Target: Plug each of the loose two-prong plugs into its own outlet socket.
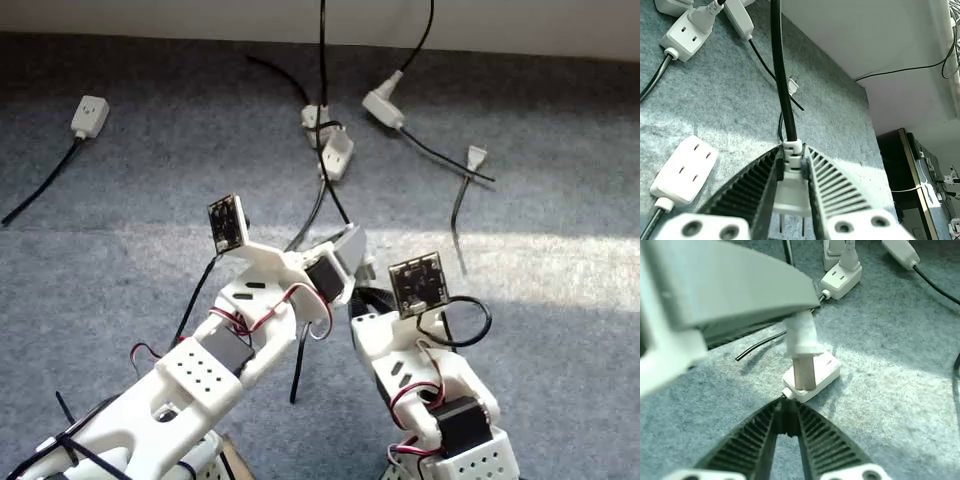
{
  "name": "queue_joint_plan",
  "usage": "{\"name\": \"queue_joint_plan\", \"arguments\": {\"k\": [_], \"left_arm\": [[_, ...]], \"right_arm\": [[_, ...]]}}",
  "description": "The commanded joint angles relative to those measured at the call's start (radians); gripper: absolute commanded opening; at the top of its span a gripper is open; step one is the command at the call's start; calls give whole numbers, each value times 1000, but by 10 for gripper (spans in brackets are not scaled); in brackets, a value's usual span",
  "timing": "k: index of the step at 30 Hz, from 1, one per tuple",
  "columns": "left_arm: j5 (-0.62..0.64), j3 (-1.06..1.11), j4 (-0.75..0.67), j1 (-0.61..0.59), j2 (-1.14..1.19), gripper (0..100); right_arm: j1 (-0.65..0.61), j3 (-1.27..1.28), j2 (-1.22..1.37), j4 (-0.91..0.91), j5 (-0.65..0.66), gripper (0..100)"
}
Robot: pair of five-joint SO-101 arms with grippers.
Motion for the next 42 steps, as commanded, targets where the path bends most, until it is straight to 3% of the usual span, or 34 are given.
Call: {"name": "queue_joint_plan", "arguments": {"k": [1, 9, 15, 21, 28, 39, 42], "left_arm": [[6, -5, -41, 2, -22, 7], [5, 24, -44, 10, -28, 7], [5, 28, -40, 16, -28, 7], [5, 28, -40, 19, -30, 7], [5, 28, -40, 21, -30, 7], [-2, 18, -44, 10, -28, 7], [-91, -13, -43, 13, -21, 7]], "right_arm": [[-35, -19, -12, -2, 25, 8], [-25, -44, -7, -58, 29, 8], [82, -41, -2, -156, 29, 8], [96, -38, -2, -157, 31, 8], [196, 117, -2, -325, 94, 8], [193, 124, -12, -260, 94, 8], [162, 97, -13, -173, 98, 8]]}}
